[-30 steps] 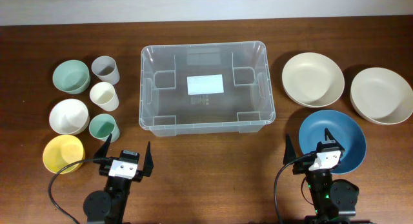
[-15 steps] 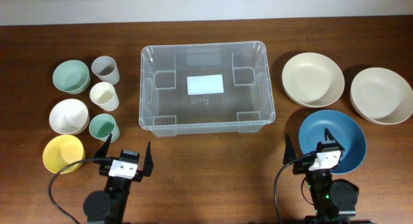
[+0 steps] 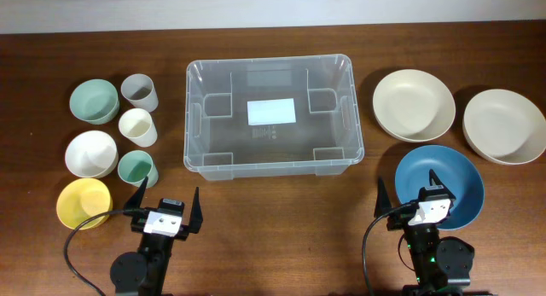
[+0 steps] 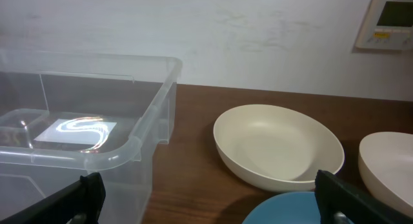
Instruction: Pack container
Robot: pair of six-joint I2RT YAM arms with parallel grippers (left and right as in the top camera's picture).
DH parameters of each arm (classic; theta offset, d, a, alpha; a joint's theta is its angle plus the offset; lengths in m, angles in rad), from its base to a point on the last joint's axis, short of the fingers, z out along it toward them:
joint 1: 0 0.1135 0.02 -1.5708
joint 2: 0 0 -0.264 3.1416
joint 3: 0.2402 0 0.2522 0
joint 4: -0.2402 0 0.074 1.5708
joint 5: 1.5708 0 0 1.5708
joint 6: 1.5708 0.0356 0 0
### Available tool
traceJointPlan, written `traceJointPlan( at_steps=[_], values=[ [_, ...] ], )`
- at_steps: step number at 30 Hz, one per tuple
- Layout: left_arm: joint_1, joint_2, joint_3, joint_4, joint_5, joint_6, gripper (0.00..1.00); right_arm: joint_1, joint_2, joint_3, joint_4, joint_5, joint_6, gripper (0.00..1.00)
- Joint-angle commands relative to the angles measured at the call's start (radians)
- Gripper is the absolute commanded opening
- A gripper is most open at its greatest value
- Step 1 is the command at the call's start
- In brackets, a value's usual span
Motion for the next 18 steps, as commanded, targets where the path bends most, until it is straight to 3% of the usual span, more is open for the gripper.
traceJointPlan(
  at_steps=[1,13,18],
  values=[
    [0.005,-0.006,-0.004,-0.002,0.007,0.005,1.0,0.009,-0.01,-0.005,-0.003,-0.003,0.001,0.99],
    [0.005,-0.006,-0.004,-0.002,0.008,0.005,1.0,0.009,-0.01,-0.005,-0.003,-0.019,0.006,0.99],
    [0.005,-0.006,-0.004,-0.002,0.008,0.005,1.0,0.009,-0.01,0.013,0.016,-0.071,0.069,0.99]
  ],
)
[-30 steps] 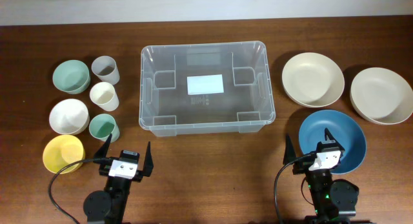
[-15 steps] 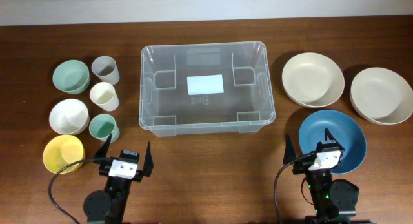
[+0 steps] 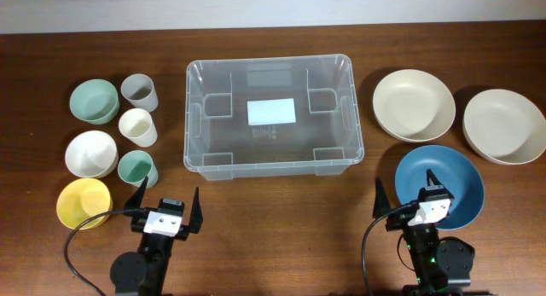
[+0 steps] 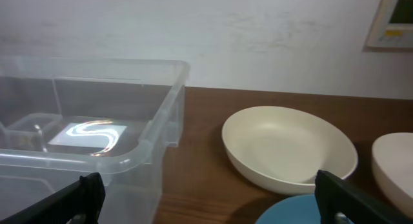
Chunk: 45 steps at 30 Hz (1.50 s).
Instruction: Pack container
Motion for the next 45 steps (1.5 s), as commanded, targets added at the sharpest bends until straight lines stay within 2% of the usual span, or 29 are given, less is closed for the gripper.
traceJointPlan(
  at_steps=[1,6,11,12,15,18,20,23,26,28,29,32,37,43,45],
  values=[
    [0.005,-0.006,-0.004,-0.002,0.008,0.005,1.0,0.009,-0.01,0.035,0.007,-0.038,0.041,0.99],
    [0.005,-0.006,-0.004,-0.002,0.008,0.005,1.0,0.008,0.016,0.167,-0.075,0.063,0.085,0.99],
    [0.005,-0.006,-0.004,-0.002,0.007,0.005,1.0,-0.012,0.132,0.416,-0.352,0.248,0.184,0.99],
    [0.005,-0.006,-0.004,-0.002,0.008,0.005,1.0,-0.035,0.205,0.526,-0.459,0.255,0.185,0.99],
    [0.005,-0.006,-0.004,-0.002,0.007,0.005,1.0,-0.066,0.327,0.684,-0.591,0.178,0.195,0.99],
    [0.005,-0.006,-0.004,-0.002,0.008,0.005,1.0,-0.07,0.452,0.81,-0.694,-0.078,0.183,0.99],
    [0.005,-0.006,-0.004,-0.002,0.008,0.005,1.0,-0.07,0.498,0.829,-0.718,-0.1,0.183,0.99],
    [0.005,-0.006,-0.004,-0.002,0.007,0.005,1.0,-0.071,0.556,0.829,-0.72,0.016,0.256,0.99],
    [0.005,-0.006,-0.004,-0.002,0.007,0.005,1.0,-0.098,0.604,0.832,-0.771,0.242,0.575,0.99],
    [0.005,-0.006,-0.004,-0.002,0.008,0.005,1.0,-0.178,0.644,0.832,-0.861,0.389,0.8,0.99],
    [0.005,-0.006,-0.004,-0.002,0.007,0.005,1.0,-0.216,0.656,0.832,-0.885,0.407,0.84,0.99],
    [0.005,-0.006,-0.004,-0.002,0.008,0.005,1.0,-0.369,0.69,0.832,-0.911,0.365,0.873,0.99],
    [0.005,-0.006,-0.004,-0.002,0.007,0.005,1.0,-0.518,0.735,0.827,-0.999,0.278,0.811,0.99],
    [0.005,-0.006,-0.004,-0.002,0.008,0.005,1.0,-0.601,0.798,0.779,-1.023,0.242,0.81,0.99],
    [0.005,-0.006,-0.004,-0.002,0.008,0.005,1.0,-0.608,0.819,0.763,-0.996,0.23,0.76,0.99]
  ],
)
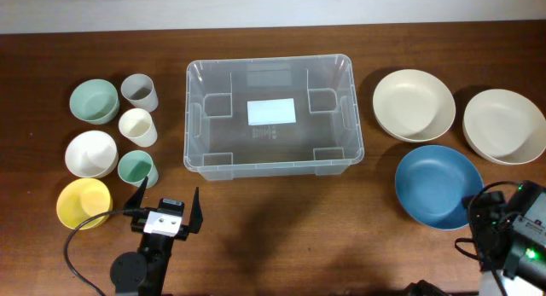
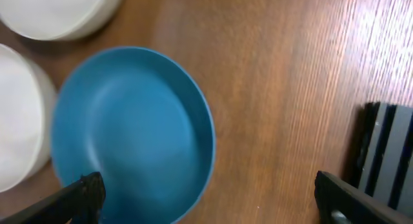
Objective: Pack container
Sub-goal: 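Move the right gripper to the blue bowl rim and grasp it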
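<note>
The clear plastic container (image 1: 271, 117) stands empty at mid-table. Left of it are a green bowl (image 1: 94, 101), a white bowl (image 1: 91, 153), a yellow bowl (image 1: 83, 202), and grey (image 1: 138, 92), cream (image 1: 137, 126) and teal (image 1: 136, 168) cups. On the right lie two cream bowls (image 1: 414, 104) (image 1: 503, 125) and a blue bowl (image 1: 438, 186). My right gripper (image 2: 210, 203) points down, open and empty, one finger (image 2: 87, 197) over the blue bowl (image 2: 129, 133), the other over bare wood. My left gripper (image 1: 170, 190) stands open near the front edge.
The right arm (image 1: 512, 236) sits at the table's front right corner, beside the blue bowl. A black block (image 2: 387, 153) shows at the right edge of the right wrist view. Bare wood lies between the container and the front edge.
The right arm has moved from in front of the blue bowl to the front right corner. Its camera now looks down on the blue bowl instead of across the table. The left arm is unchanged.
Both grippers stood open at the front edge, the right one facing the container and a cream bowl. A moment later its view had shifted slightly. Now it hangs open over the blue bowl's rim, and no dish has moved.
</note>
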Robot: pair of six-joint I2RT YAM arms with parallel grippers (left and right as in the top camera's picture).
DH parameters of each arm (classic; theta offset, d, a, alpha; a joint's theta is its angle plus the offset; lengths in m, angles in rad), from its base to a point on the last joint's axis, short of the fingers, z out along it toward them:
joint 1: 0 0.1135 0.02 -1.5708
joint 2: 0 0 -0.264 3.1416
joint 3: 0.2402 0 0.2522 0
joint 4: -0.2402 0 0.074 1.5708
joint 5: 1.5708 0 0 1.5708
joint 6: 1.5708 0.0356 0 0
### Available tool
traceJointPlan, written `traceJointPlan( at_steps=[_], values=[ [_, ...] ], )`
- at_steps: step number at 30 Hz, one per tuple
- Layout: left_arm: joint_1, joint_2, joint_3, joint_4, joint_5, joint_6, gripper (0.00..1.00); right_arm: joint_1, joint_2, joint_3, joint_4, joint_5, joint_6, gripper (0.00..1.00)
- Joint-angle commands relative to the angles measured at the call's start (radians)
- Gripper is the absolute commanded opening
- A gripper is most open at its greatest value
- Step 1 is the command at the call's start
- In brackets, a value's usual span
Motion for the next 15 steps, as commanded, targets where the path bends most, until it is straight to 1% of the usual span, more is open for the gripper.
traceJointPlan(
  at_steps=[1,2,5,6,9,15],
  values=[
    [0.005,-0.006,-0.004,-0.002,0.007,0.005,1.0,-0.02,0.039,-0.048,0.069,-0.056,-0.117,0.99],
    [0.005,-0.006,-0.004,-0.002,0.008,0.005,1.0,-0.02,0.048,-0.065,0.109,-0.074,-0.161,0.99],
    [0.005,-0.006,-0.004,-0.002,0.007,0.005,1.0,-0.02,0.075,-0.101,0.186,-0.093,-0.182,0.99],
    [0.005,-0.006,-0.004,-0.002,0.008,0.005,1.0,-0.021,0.096,-0.113,0.22,-0.113,-0.212,0.99],
    [0.005,-0.006,-0.004,-0.002,0.008,0.005,1.0,-0.02,0.155,-0.122,0.255,-0.138,-0.234,0.99],
    [0.005,-0.006,-0.004,-0.002,0.008,0.005,1.0,-0.021,0.298,-0.13,0.332,-0.127,-0.274,0.99]
  ],
)
